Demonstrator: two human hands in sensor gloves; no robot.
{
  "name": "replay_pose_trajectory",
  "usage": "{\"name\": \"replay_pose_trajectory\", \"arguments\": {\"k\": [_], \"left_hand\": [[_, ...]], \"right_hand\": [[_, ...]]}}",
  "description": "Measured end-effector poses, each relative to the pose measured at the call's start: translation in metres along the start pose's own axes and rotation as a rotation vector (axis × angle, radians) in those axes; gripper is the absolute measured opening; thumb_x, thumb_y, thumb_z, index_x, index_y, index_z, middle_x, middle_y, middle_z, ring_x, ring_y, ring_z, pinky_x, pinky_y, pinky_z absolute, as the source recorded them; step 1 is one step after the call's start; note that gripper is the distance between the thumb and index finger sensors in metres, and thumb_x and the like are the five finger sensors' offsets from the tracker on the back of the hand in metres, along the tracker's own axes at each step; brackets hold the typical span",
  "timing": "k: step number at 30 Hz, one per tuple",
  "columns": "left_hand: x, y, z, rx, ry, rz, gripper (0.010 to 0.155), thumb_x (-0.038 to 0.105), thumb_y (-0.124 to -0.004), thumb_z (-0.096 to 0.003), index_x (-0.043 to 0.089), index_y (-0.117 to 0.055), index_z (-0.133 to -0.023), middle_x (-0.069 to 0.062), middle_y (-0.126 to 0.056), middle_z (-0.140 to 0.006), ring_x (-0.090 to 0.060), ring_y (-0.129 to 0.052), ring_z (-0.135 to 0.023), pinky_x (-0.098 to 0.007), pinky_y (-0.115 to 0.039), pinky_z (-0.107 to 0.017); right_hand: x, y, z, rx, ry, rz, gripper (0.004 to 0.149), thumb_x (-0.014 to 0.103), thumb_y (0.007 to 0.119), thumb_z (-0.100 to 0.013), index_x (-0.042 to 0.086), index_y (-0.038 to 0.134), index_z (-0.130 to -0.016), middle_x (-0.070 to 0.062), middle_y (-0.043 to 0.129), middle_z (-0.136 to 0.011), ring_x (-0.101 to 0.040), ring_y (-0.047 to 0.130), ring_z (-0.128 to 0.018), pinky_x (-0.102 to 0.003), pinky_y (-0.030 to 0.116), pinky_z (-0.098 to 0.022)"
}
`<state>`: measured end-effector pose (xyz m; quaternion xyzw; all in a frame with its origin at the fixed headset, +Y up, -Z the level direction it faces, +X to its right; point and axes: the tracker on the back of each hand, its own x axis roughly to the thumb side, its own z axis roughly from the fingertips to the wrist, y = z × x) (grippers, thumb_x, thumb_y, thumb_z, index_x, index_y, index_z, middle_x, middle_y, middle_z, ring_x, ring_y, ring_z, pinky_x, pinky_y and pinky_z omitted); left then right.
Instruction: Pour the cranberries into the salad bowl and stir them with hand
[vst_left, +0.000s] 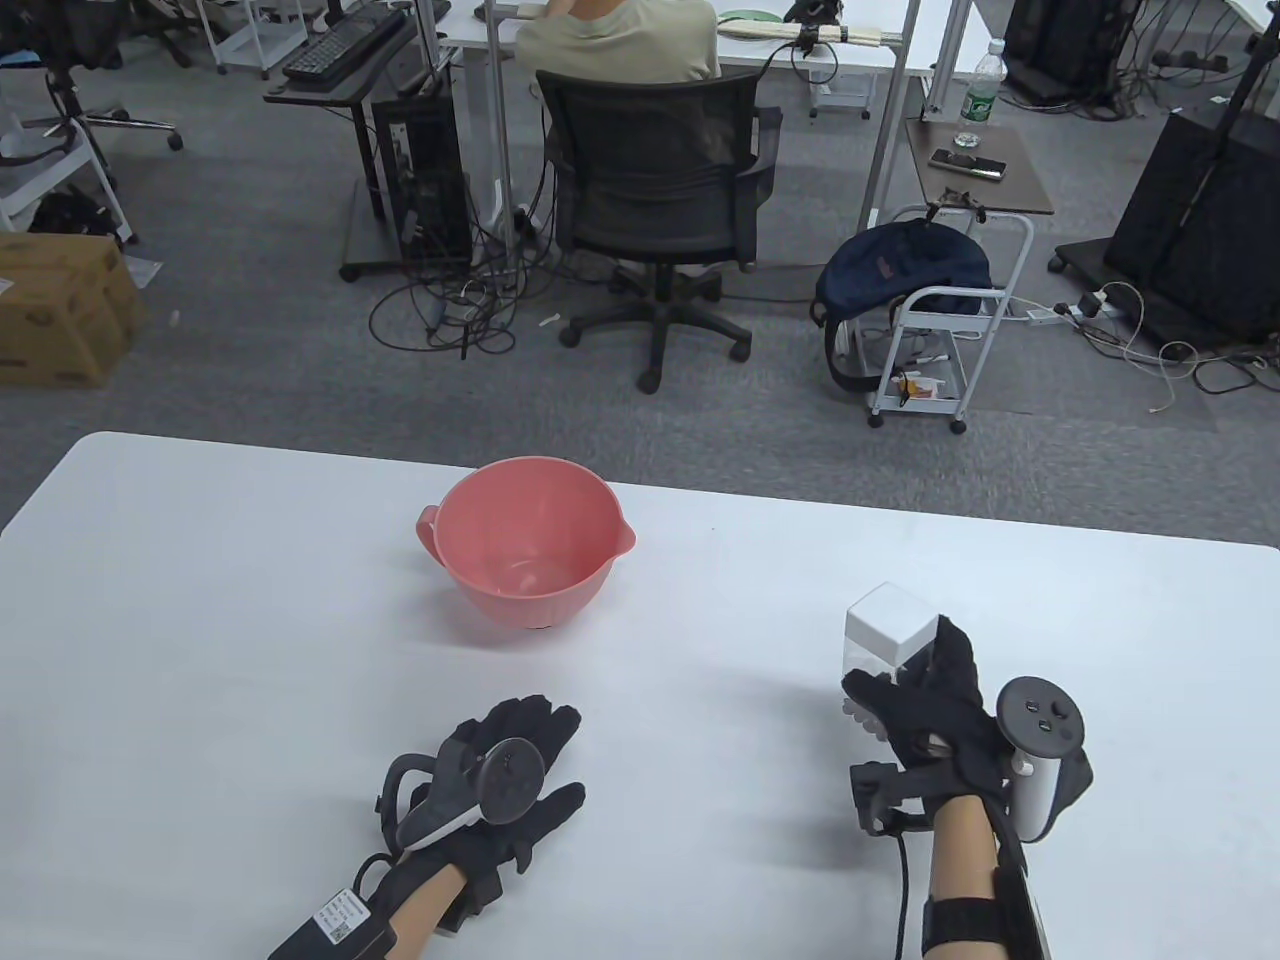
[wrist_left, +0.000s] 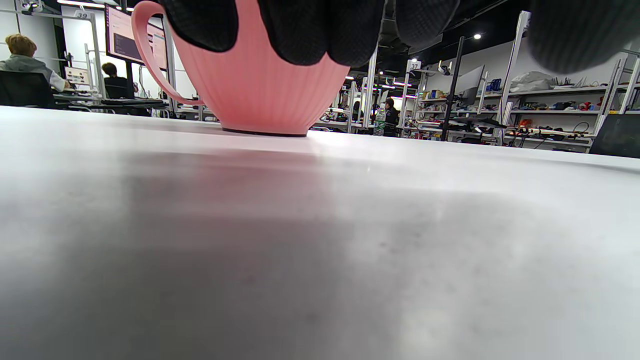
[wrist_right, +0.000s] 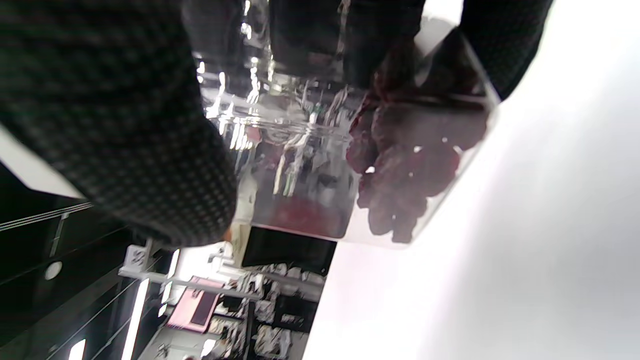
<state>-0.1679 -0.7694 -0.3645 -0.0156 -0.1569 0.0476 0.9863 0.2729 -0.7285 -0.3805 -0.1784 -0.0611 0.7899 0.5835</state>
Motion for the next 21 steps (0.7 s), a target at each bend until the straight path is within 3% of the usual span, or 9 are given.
{"name": "replay_pose_trajectory", "arguments": {"k": [12, 21], "left_hand": [[-0.005, 0.005, 0.004, 0.078, 0.006, 0.102, 0.08, 0.079, -0.07, -0.0451, 0.047, -0.04, -0.112, 0.008, -0.054, -0.122, -0.023, -0.058, -0.114, -0.054, -0.056, -0.08], [-0.003, 0.008, 0.009, 0.13, -0.005, 0.258, 0.081, 0.081, -0.067, -0.0449, 0.044, -0.038, -0.112, 0.007, -0.055, -0.121, -0.023, -0.06, -0.112, -0.052, -0.058, -0.08]], "right_hand": [[0.004, 0.044, 0.052, 0.166, -0.09, -0.097, 0.098, 0.046, 0.112, -0.028, 0.055, 0.045, -0.098, 0.005, 0.066, -0.109, -0.029, 0.064, -0.093, -0.051, 0.085, -0.053], [-0.005, 0.09, 0.076, 0.252, -0.101, -0.047, 0.099, 0.042, 0.113, -0.027, 0.051, 0.045, -0.099, 0.006, 0.067, -0.106, -0.03, 0.063, -0.093, -0.053, 0.083, -0.055]]}}
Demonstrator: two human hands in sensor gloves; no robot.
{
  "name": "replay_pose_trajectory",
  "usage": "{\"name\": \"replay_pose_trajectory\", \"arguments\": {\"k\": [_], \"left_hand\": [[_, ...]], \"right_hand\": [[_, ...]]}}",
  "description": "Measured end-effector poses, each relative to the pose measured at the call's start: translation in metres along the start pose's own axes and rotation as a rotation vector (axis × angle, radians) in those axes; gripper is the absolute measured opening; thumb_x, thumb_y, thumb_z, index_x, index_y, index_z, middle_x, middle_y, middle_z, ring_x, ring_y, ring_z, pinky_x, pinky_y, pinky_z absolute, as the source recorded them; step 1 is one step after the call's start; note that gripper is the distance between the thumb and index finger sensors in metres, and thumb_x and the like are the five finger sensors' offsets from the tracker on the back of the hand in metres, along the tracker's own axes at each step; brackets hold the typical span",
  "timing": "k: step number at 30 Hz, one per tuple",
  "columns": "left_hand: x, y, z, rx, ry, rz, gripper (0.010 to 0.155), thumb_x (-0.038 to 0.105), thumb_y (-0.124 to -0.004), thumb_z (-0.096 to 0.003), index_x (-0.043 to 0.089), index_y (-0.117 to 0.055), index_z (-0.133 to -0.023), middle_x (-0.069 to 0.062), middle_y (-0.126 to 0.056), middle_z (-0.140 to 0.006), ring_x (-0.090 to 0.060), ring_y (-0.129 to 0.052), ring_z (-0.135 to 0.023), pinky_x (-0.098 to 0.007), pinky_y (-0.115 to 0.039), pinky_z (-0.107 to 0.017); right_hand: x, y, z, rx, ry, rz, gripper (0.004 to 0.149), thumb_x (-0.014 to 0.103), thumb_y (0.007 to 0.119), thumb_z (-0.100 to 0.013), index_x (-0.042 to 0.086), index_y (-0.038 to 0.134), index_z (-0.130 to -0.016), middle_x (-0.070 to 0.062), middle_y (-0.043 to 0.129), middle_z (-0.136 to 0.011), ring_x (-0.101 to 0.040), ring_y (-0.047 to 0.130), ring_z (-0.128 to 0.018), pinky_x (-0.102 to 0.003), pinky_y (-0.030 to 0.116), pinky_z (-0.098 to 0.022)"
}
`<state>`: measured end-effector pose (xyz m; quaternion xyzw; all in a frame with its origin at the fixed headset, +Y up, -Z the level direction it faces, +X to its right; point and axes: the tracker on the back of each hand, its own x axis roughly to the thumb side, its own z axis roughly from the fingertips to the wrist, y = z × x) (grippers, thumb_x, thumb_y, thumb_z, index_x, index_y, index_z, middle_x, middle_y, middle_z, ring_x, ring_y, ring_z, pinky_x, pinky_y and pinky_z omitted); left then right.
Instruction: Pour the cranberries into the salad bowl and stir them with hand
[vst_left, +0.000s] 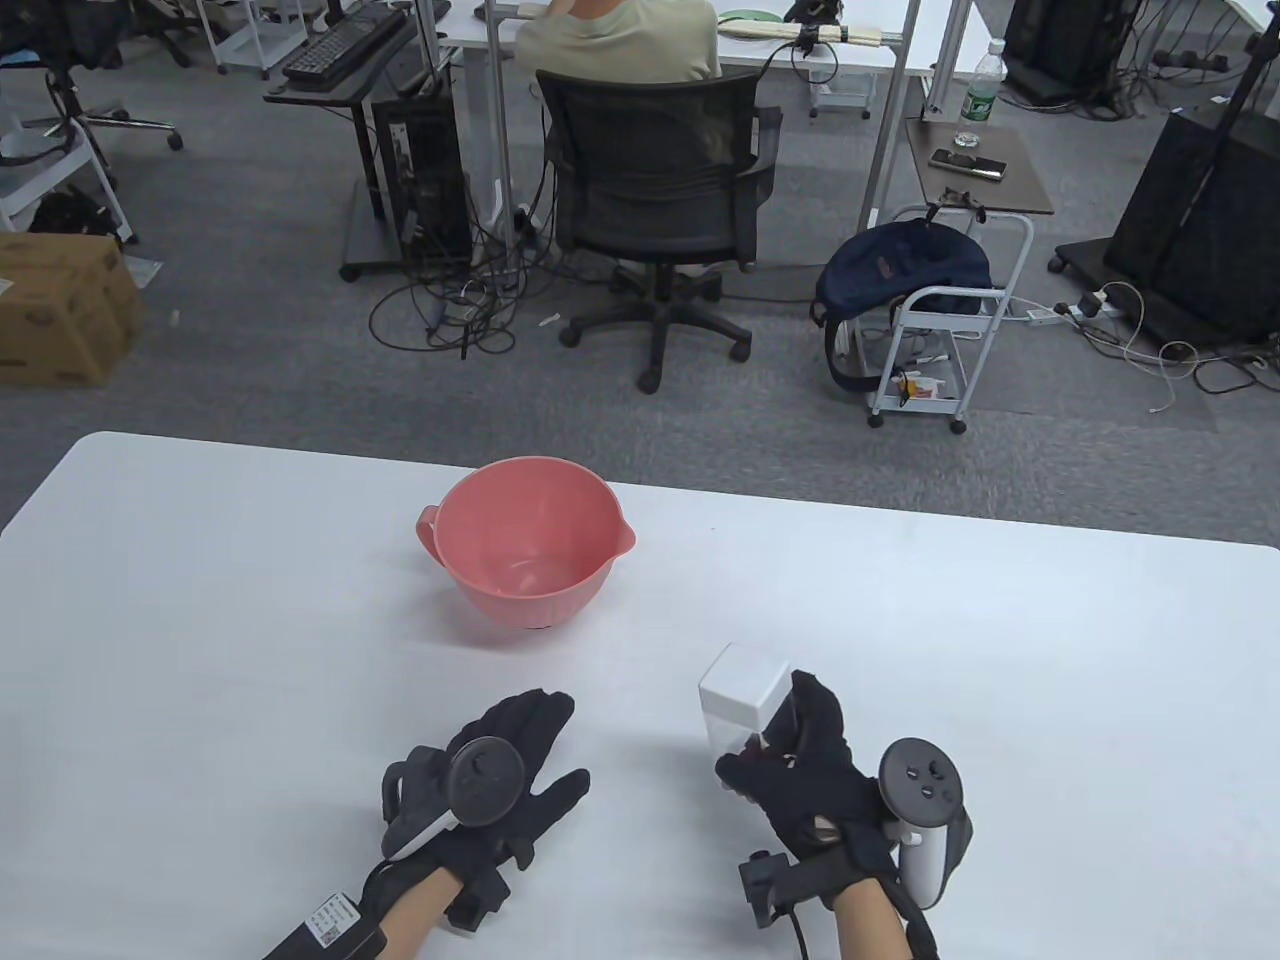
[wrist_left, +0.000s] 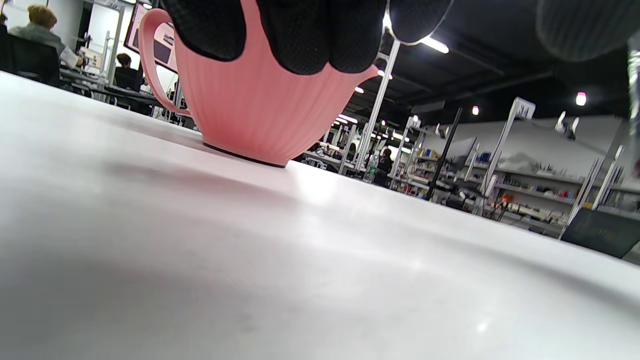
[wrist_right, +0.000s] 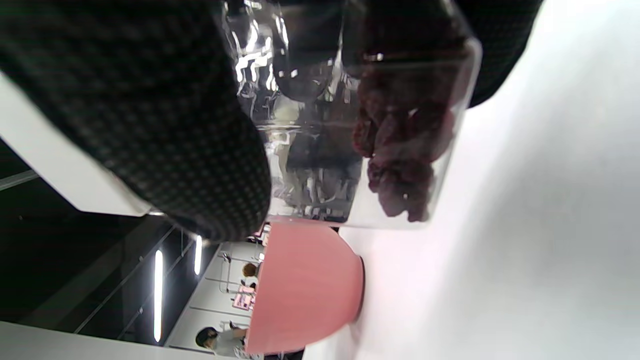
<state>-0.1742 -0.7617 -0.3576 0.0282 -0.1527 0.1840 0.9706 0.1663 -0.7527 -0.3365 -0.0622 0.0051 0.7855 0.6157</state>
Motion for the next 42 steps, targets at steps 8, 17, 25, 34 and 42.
{"name": "replay_pose_trajectory", "arguments": {"k": [8, 17, 25, 34, 42], "left_hand": [[0.012, 0.006, 0.012, 0.068, -0.082, 0.275, 0.09, 0.087, -0.06, -0.0407, 0.042, -0.027, -0.111, 0.003, -0.048, -0.123, -0.024, -0.058, -0.113, -0.052, -0.061, -0.079], [0.031, 0.007, 0.023, 0.004, -0.251, 0.428, 0.097, 0.09, -0.063, -0.0368, 0.043, -0.02, -0.11, 0.005, -0.041, -0.125, -0.022, -0.058, -0.115, -0.049, -0.064, -0.079], [0.031, 0.005, 0.024, 0.003, -0.224, 0.493, 0.095, 0.086, -0.068, -0.0396, 0.039, -0.027, -0.111, 0.009, -0.052, -0.12, -0.017, -0.07, -0.108, -0.046, -0.067, -0.077], [0.038, 0.007, 0.026, -0.006, -0.183, 0.546, 0.1, 0.084, -0.074, -0.0391, 0.031, -0.028, -0.109, 0.004, -0.051, -0.115, -0.02, -0.067, -0.104, -0.048, -0.064, -0.077], [0.037, 0.012, 0.026, 0.029, -0.072, 0.546, 0.101, 0.082, -0.074, -0.0423, 0.022, -0.026, -0.108, -0.002, -0.05, -0.109, -0.025, -0.065, -0.097, -0.048, -0.065, -0.075]], "right_hand": [[0.0, 0.04, 0.013, 0.136, -0.03, 0.12, 0.098, 0.041, 0.113, -0.028, 0.047, 0.045, -0.099, 0.007, 0.064, -0.105, -0.03, 0.064, -0.094, -0.055, 0.082, -0.057], [0.003, 0.068, 0.028, 0.278, -0.087, 0.177, 0.098, 0.042, 0.112, -0.028, 0.044, 0.046, -0.1, 0.003, 0.064, -0.104, -0.03, 0.066, -0.094, -0.054, 0.082, -0.057], [0.004, 0.072, 0.03, 0.28, -0.092, 0.196, 0.097, 0.042, 0.112, -0.027, 0.045, 0.048, -0.1, 0.003, 0.065, -0.103, -0.03, 0.067, -0.094, -0.054, 0.082, -0.057], [0.005, 0.083, 0.032, 0.182, -0.116, 0.281, 0.098, 0.045, 0.117, -0.017, 0.045, 0.059, -0.096, 0.005, 0.072, -0.095, -0.025, 0.076, -0.085, -0.048, 0.09, -0.046], [0.008, 0.1, 0.037, 0.111, -0.13, 0.312, 0.099, 0.046, 0.117, -0.021, 0.045, 0.055, -0.098, 0.002, 0.068, -0.094, -0.026, 0.074, -0.084, -0.046, 0.09, -0.044]]}}
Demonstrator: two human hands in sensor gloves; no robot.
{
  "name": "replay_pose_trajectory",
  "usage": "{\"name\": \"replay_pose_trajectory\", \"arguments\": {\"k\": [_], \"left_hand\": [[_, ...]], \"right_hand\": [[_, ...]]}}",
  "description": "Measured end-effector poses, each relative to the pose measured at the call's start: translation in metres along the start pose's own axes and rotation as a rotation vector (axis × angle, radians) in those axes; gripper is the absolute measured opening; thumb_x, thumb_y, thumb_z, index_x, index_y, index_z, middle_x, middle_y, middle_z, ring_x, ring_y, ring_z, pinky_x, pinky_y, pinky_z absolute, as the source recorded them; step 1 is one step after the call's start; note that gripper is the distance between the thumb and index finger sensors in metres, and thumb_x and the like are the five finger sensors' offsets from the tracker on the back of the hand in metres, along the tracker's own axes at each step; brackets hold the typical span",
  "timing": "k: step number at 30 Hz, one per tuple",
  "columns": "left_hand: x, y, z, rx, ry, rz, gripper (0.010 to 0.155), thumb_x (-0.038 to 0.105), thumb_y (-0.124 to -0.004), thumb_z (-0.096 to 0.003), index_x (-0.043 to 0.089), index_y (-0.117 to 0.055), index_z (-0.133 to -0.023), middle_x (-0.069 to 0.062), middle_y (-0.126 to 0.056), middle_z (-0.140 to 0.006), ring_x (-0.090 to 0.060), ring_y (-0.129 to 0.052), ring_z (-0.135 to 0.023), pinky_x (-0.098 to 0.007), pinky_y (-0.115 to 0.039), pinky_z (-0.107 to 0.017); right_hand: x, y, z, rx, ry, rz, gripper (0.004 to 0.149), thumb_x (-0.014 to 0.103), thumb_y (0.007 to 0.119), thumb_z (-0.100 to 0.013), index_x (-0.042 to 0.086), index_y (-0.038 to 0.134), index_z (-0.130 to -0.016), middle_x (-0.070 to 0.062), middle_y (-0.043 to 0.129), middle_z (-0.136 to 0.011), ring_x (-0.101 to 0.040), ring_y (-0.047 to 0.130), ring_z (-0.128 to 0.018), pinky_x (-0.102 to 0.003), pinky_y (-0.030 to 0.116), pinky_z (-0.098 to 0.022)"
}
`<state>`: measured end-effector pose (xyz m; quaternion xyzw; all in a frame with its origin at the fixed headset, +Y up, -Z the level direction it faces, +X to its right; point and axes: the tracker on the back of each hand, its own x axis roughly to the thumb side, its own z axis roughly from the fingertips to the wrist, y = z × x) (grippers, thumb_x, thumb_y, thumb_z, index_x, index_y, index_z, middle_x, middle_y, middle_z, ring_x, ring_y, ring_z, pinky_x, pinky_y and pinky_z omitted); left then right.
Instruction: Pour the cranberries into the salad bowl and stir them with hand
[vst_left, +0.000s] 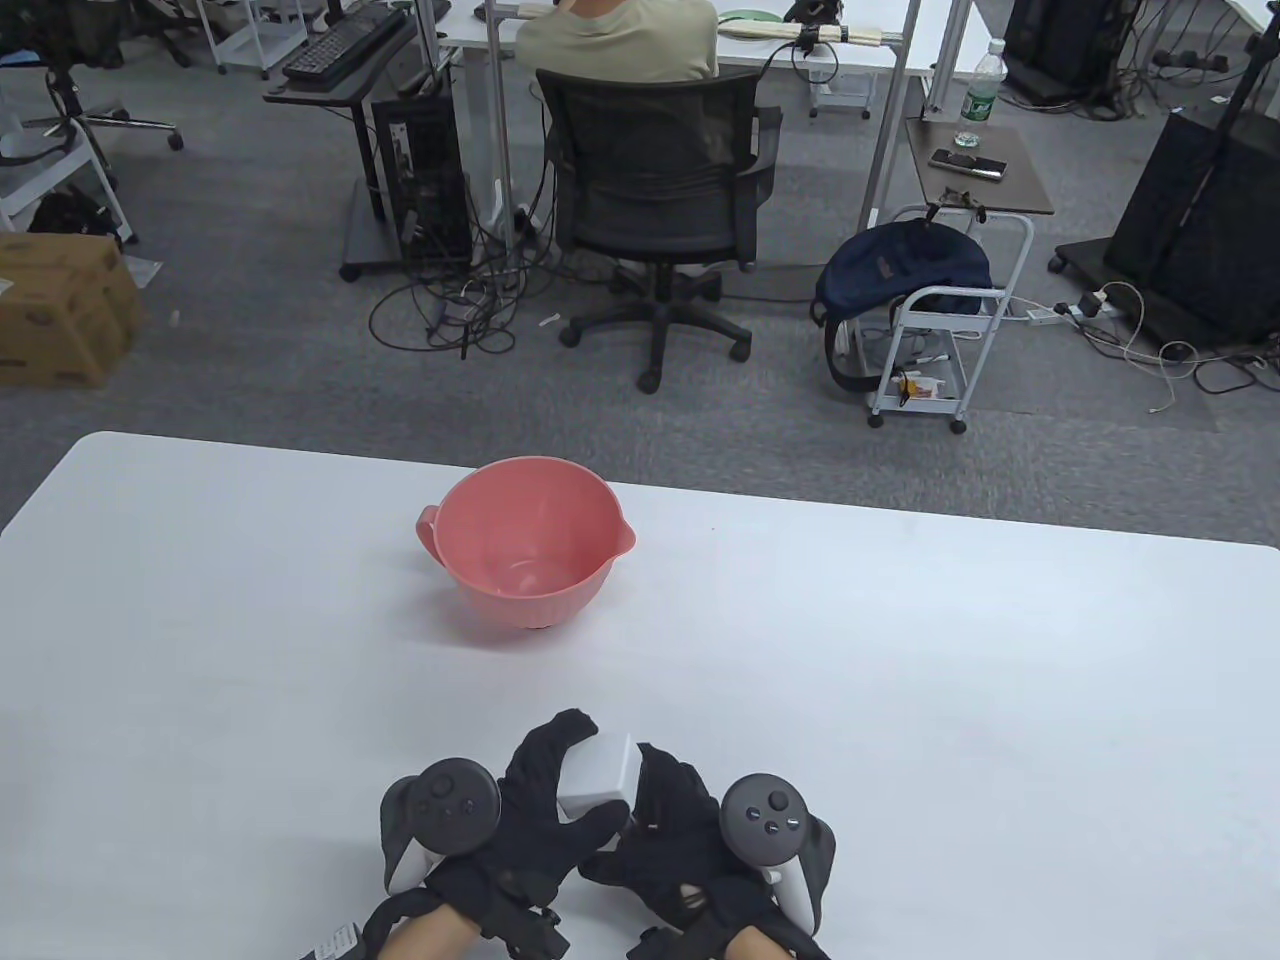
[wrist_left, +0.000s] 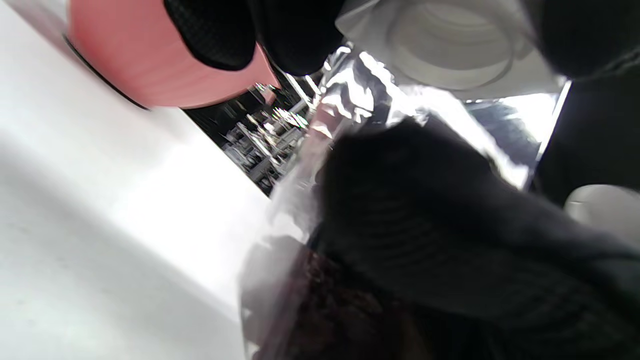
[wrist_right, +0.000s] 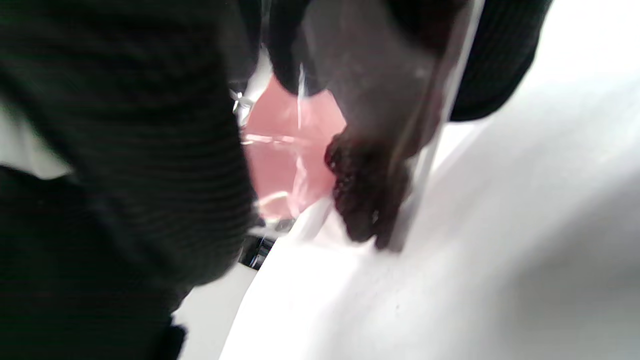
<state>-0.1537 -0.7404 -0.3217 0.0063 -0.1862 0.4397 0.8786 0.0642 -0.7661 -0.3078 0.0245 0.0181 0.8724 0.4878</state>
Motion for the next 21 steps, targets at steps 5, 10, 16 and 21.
{"name": "replay_pose_trajectory", "arguments": {"k": [5, 10, 16, 21], "left_hand": [[-0.007, -0.003, 0.003, 0.018, 0.118, 0.05, 0.101, 0.083, -0.075, -0.0444, 0.021, -0.026, -0.108, -0.004, -0.053, -0.103, -0.025, -0.069, -0.09, -0.047, -0.067, -0.072], [-0.011, 0.01, 0.002, 0.02, 0.048, 0.036, 0.111, 0.101, -0.062, -0.0356, 0.031, -0.02, -0.111, 0.005, -0.066, -0.096, -0.018, -0.079, -0.084, -0.043, -0.072, -0.072], [-0.019, 0.012, -0.009, -0.174, -0.088, 0.173, 0.112, 0.1, -0.063, -0.0337, 0.042, -0.003, -0.109, -0.004, -0.016, -0.124, -0.032, -0.033, -0.117, -0.052, -0.058, -0.081], [-0.027, 0.012, -0.014, -0.288, -0.138, 0.327, 0.115, 0.095, -0.079, -0.0321, 0.051, -0.005, -0.108, 0.005, -0.013, -0.127, -0.029, -0.033, -0.12, -0.054, -0.056, -0.083]], "right_hand": [[-0.001, 0.006, -0.002, -0.018, 0.009, 0.067, 0.099, 0.05, 0.114, -0.022, 0.042, 0.053, -0.099, 0.001, 0.067, -0.095, -0.027, 0.075, -0.083, -0.044, 0.092, -0.043], [-0.002, 0.003, -0.005, 0.073, -0.009, -0.033, 0.099, 0.05, 0.114, -0.02, 0.042, 0.055, -0.099, 0.002, 0.068, -0.096, -0.026, 0.075, -0.085, -0.045, 0.09, -0.045], [-0.012, -0.004, -0.009, 0.187, 0.016, -0.179, 0.099, 0.05, 0.115, -0.02, 0.042, 0.056, -0.1, 0.002, 0.069, -0.097, -0.026, 0.075, -0.085, -0.045, 0.089, -0.045], [-0.017, -0.006, -0.013, 0.329, -0.006, -0.217, 0.099, 0.049, 0.114, -0.02, 0.042, 0.056, -0.1, 0.003, 0.069, -0.097, -0.026, 0.074, -0.086, -0.045, 0.088, -0.046]]}}
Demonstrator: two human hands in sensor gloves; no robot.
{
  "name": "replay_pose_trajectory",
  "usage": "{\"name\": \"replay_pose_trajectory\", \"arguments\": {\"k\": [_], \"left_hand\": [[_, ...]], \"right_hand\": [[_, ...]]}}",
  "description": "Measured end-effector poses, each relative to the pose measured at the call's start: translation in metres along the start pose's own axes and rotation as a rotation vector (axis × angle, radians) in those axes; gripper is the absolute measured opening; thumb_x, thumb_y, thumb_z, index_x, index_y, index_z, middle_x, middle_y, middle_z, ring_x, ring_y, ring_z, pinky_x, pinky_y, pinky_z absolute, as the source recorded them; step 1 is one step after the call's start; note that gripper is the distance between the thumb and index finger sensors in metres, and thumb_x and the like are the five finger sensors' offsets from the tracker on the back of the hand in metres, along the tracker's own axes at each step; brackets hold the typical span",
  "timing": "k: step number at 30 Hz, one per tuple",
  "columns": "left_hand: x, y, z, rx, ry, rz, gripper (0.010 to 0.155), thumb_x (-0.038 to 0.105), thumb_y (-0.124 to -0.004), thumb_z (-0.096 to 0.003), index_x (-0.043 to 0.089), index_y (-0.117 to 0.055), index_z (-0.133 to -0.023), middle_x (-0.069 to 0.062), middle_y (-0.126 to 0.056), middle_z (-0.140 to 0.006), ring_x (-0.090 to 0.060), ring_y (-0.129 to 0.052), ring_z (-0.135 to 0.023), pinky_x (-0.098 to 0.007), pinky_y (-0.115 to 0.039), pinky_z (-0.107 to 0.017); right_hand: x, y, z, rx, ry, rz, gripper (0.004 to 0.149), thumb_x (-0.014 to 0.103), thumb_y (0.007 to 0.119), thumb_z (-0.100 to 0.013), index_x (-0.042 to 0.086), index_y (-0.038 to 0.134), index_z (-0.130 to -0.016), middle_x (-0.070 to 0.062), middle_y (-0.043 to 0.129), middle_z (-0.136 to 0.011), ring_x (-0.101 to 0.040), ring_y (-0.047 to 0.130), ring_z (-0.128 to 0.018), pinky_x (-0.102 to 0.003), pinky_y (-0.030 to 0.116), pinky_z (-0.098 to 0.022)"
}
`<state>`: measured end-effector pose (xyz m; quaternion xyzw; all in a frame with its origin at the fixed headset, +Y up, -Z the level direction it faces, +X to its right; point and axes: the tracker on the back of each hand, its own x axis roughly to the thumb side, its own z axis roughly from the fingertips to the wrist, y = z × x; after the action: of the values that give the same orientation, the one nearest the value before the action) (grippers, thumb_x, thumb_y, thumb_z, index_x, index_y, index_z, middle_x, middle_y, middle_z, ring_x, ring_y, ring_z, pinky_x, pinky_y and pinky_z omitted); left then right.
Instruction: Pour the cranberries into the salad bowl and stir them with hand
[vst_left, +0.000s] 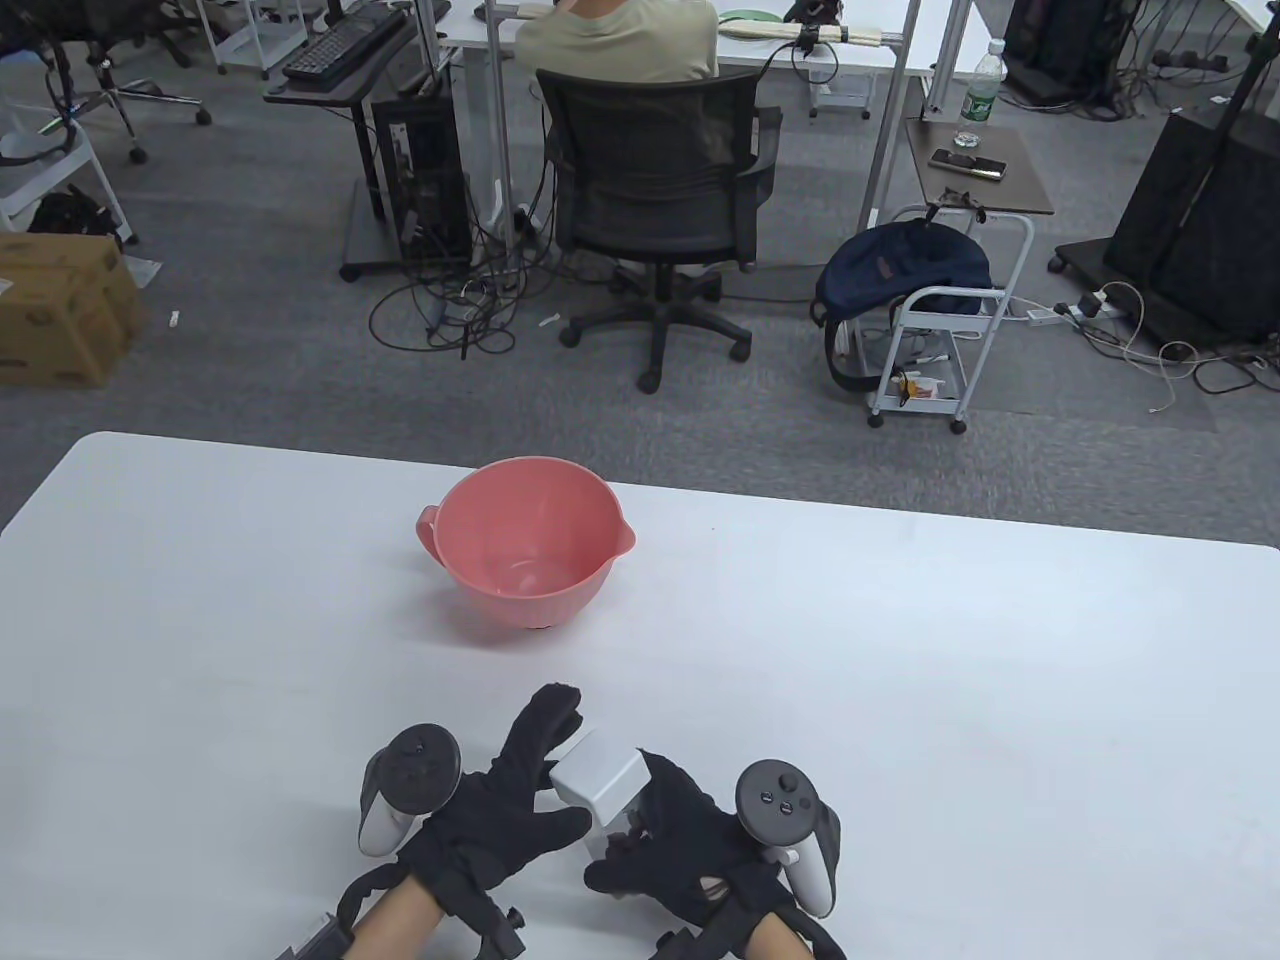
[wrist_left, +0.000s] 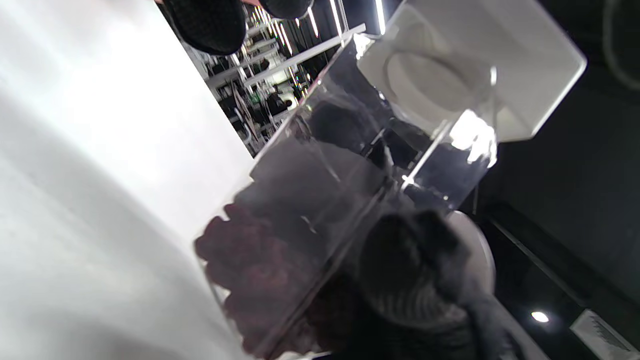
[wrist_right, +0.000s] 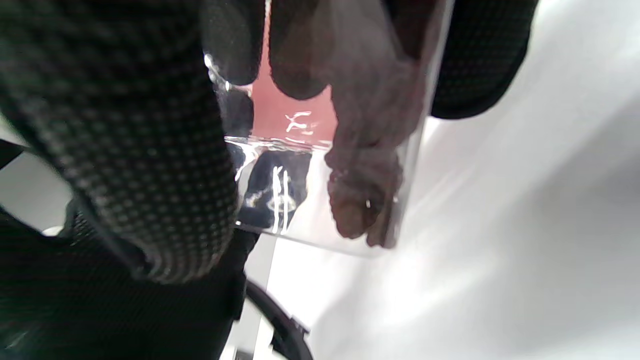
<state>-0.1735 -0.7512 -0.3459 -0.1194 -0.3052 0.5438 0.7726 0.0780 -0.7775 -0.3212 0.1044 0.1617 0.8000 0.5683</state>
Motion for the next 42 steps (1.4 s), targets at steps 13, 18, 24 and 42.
{"name": "replay_pose_trajectory", "arguments": {"k": [13, 18, 24, 42], "left_hand": [[0.006, 0.003, 0.004, 0.133, 0.051, -0.174, 0.096, 0.087, -0.088, -0.0327, 0.047, -0.048, -0.11, 0.011, -0.069, -0.105, -0.017, -0.077, -0.099, -0.05, -0.065, -0.078], [0.012, -0.001, 0.01, 0.28, 0.104, -0.316, 0.096, 0.094, -0.085, -0.0305, 0.047, -0.054, -0.108, 0.011, -0.076, -0.094, -0.017, -0.084, -0.086, -0.046, -0.069, -0.075], [0.014, -0.002, 0.012, 0.326, 0.137, -0.4, 0.102, 0.101, -0.078, -0.0296, 0.044, -0.051, -0.111, 0.01, -0.08, -0.091, -0.018, -0.087, -0.083, -0.046, -0.071, -0.074], [-0.003, 0.019, -0.001, -0.182, -0.014, 0.033, 0.099, 0.074, -0.1, -0.0359, 0.058, -0.038, -0.111, 0.016, -0.054, -0.126, -0.025, -0.062, -0.116, -0.056, -0.058, -0.082]], "right_hand": [[0.002, 0.004, 0.006, -0.066, 0.015, 0.113, 0.099, 0.05, 0.114, -0.021, 0.042, 0.056, -0.101, 0.002, 0.068, -0.098, -0.026, 0.074, -0.086, -0.044, 0.087, -0.046], [0.005, 0.01, 0.009, -0.16, 0.026, 0.188, 0.099, 0.051, 0.113, -0.022, 0.041, 0.055, -0.101, 0.002, 0.068, -0.098, -0.026, 0.074, -0.086, -0.044, 0.088, -0.046], [0.008, 0.013, 0.011, -0.227, 0.029, 0.251, 0.099, 0.053, 0.112, -0.021, 0.04, 0.055, -0.101, 0.001, 0.068, -0.097, -0.026, 0.075, -0.085, -0.043, 0.088, -0.044], [0.0, 0.014, 0.002, 0.056, 0.022, 0.068, 0.098, 0.05, 0.113, -0.022, 0.04, 0.057, -0.101, 0.001, 0.068, -0.098, -0.026, 0.074, -0.086, -0.044, 0.087, -0.046]]}}
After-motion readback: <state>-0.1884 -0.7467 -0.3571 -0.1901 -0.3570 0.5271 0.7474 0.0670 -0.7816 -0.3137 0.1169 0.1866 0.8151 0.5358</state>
